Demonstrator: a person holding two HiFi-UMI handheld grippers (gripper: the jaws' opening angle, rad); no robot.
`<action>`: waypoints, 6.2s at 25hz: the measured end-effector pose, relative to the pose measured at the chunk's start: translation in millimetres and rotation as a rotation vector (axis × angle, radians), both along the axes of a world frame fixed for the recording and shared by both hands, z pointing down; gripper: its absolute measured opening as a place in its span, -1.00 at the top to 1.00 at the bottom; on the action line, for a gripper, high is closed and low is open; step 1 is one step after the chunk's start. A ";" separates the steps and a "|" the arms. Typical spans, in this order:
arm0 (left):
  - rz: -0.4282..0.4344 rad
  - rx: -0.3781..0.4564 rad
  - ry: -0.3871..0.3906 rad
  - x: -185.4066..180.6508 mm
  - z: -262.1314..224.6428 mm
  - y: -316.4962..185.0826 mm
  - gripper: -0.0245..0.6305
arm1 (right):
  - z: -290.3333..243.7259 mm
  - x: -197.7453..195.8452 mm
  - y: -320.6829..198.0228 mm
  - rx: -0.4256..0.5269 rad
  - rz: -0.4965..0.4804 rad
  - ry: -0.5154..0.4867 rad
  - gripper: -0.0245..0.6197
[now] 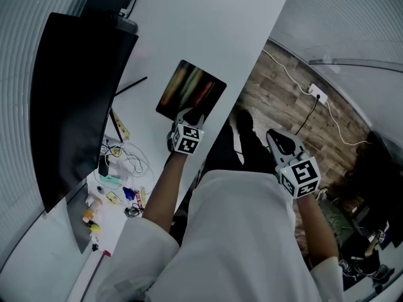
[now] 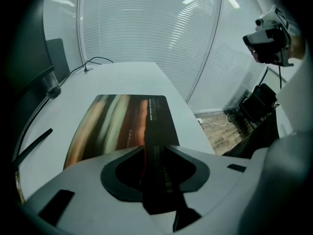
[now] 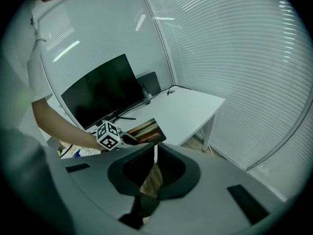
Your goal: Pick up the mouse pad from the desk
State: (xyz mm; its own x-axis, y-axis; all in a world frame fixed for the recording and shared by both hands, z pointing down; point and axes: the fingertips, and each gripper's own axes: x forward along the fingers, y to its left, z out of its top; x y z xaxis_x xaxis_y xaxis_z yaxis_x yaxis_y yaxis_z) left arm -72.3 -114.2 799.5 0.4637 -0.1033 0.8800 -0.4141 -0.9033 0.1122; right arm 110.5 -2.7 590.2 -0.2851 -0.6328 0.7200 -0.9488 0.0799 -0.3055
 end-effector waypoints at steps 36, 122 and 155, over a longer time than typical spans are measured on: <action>0.051 0.029 -0.007 3.9 0.4 13.0 0.27 | 3.9 -15.4 -4.9 -0.012 -0.018 -0.008 0.80; -1.153 0.656 0.572 -69.3 -398.5 55.8 0.81 | -136.9 -67.3 -159.7 0.478 -0.848 -0.191 0.80; -1.182 0.678 0.571 -172.3 -393.3 108.5 0.81 | -161.2 -155.5 -140.3 0.544 -0.829 -0.205 0.80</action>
